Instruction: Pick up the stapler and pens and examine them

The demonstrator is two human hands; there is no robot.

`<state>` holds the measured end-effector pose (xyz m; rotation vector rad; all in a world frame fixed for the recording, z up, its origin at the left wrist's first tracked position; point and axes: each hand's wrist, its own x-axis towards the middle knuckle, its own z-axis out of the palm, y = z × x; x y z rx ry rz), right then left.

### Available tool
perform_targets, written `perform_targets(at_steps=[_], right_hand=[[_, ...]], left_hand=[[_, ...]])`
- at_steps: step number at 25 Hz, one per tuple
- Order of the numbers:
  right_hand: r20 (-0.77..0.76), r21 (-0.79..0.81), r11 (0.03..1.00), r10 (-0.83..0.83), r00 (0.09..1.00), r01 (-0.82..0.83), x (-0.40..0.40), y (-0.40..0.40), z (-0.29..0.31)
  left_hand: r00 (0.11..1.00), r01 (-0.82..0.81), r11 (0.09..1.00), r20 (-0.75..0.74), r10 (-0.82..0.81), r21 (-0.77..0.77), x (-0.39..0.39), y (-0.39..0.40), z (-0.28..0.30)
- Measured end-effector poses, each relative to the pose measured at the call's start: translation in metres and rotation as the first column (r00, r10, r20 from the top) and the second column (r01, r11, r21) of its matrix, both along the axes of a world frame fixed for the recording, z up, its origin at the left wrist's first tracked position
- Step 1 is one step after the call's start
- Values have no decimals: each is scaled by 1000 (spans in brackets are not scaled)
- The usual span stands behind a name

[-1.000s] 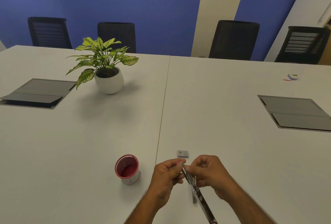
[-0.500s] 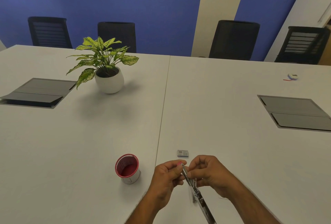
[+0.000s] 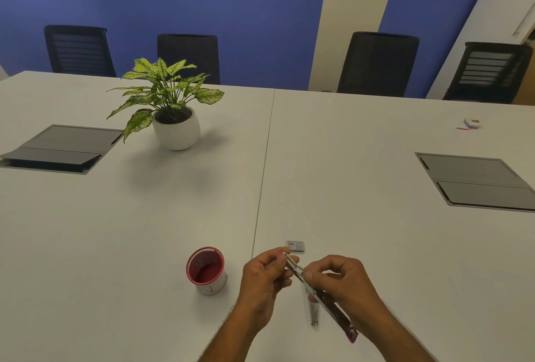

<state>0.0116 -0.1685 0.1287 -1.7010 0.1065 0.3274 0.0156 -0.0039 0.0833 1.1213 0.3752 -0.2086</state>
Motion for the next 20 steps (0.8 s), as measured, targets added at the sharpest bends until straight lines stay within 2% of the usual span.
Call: perform_targets(at_steps=[4,8,10,12,17,20], right_hand=[[-36,13,999,-36,999,36,0,-3,-1],[-244,134,989,98,965,-67,1,-11,-1],[-289,188,980,124,949,-71,1,-14,-2],[-299,194,980,108,948,-50,1,-15,-5],[-273,119,993,41,961,-8,0,-12,-7],[-257,89,996,37,966,-15,-1,-10,-4]], left_hand=[[998,-53,998,-28,52,-35,1,1,2],[996,-73,995,-48,70,-62,-3,0,1],[995,-83,994,-55,79,-65,-4,0,0],[995,-86,996,-51,84,-23,-4,-1,-1],[999,-25,977,-18,29,212,-5,-4,0],[998,-32,977,-42,41,210,-7,-10,2]])
